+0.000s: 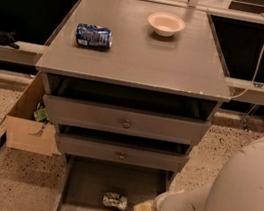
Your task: Pick 7up can from bottom drawer and place on counter
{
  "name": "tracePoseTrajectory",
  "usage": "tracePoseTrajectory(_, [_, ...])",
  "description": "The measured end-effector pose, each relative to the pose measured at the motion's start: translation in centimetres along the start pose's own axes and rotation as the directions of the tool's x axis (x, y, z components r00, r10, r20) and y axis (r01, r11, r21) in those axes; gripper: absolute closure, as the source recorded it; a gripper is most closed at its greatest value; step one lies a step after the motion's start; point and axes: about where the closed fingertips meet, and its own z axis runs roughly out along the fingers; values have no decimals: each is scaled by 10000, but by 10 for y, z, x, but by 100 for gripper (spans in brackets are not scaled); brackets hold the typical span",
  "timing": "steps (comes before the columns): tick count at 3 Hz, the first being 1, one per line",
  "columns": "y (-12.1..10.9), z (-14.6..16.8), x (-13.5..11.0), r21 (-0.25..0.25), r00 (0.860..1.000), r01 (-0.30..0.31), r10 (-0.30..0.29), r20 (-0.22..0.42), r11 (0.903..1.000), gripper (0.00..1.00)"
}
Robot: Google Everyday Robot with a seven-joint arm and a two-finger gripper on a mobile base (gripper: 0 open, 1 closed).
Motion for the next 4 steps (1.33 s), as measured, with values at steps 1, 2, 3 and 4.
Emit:
tracePoseTrajectory(1, [7, 12, -1, -703, 9990, -440, 437, -48, 9966, 0])
tracePoseTrajectory(2, [65, 37, -24, -3231, 9993, -23, 139, 336, 9464, 0])
tracePoseTrajectory(3, [89, 39, -50, -4508, 9939, 278, 233, 1075, 8922, 0])
tracePoseTrajectory(4, [85, 30, -53, -4934, 9814, -25, 969, 1659, 8698, 0])
